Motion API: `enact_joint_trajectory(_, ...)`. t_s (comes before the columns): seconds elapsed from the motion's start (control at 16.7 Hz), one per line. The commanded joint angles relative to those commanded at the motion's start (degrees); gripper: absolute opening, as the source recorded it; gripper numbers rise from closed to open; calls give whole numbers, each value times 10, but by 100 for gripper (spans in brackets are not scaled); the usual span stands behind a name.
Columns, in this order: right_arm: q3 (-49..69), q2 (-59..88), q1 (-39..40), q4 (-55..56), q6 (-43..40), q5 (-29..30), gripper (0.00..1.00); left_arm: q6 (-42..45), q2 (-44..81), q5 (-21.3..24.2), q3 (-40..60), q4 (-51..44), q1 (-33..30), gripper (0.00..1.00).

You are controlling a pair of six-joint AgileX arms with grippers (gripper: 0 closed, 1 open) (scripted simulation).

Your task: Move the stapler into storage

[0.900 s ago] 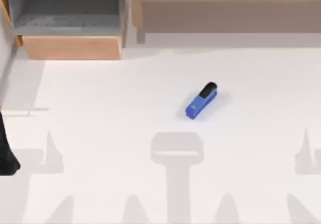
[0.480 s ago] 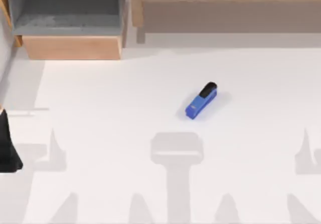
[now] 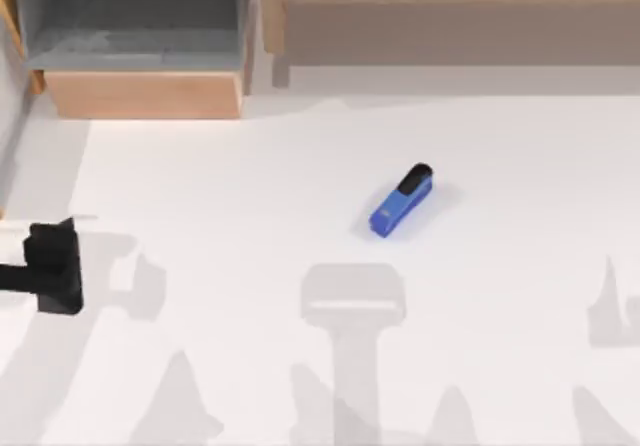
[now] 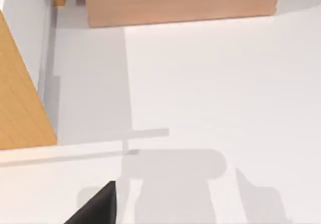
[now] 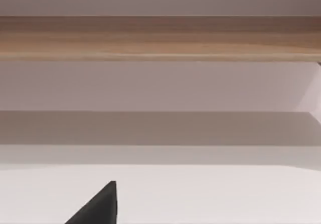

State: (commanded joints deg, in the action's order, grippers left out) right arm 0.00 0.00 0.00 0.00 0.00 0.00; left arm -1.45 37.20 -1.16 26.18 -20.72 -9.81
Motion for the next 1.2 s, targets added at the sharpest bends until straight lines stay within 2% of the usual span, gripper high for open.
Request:
enact_joint_trajectory(0.36, 0, 0, 0, 0, 0, 0, 100, 2, 333, -14, 230, -186, -86, 100)
enact_joint_trajectory(0.72, 0, 0, 0, 0, 0, 0, 100, 6, 668, -22, 502, -356, -175, 100)
enact_joint_trajectory(0.96, 0, 0, 0, 0, 0, 0, 100, 7, 850, -18, 696, -429, -229, 100)
enact_joint_trajectory(1.2, 0, 0, 0, 0, 0, 0, 100, 7, 982, -8, 878, -463, -274, 100)
